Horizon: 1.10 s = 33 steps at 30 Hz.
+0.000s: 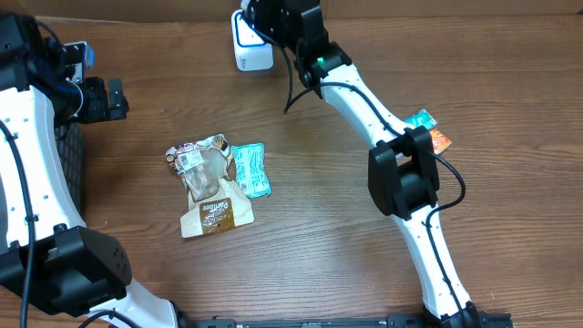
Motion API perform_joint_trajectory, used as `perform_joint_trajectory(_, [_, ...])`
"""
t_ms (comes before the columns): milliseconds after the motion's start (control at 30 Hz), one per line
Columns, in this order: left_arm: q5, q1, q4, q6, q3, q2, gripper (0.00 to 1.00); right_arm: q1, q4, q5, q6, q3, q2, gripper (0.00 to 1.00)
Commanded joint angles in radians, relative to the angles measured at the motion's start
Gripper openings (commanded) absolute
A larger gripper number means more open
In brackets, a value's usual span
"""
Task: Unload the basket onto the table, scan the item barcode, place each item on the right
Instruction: 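Hold the jar lid in front of the white scanner, then carry the jar right and lower it beside the Kleenex packs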
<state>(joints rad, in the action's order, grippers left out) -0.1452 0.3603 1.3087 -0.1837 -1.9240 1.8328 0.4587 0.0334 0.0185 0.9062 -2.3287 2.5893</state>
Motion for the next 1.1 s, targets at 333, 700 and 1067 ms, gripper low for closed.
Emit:
perform_joint_trajectory(333, [-0.001,-0.001,-0.001,-0.012,-0.001,-0.002,1.00,-0.002,-0.005,-0.010,0.120,-0.021,0.015,0.41])
perform_joint_trajectory(700, [-0.001,-0.001,-0.001,-0.012,-0.001,-0.002,0.99,0.007,-0.002,-0.005,0.119,-0.021,0.007,0.41])
perform_joint_trajectory(1067, [-0.001,-0.001,-0.001,-0.012,-0.001,-0.002,1.00,0.007,0.216,0.055,-0.189,-0.021,-0.234,0.41])
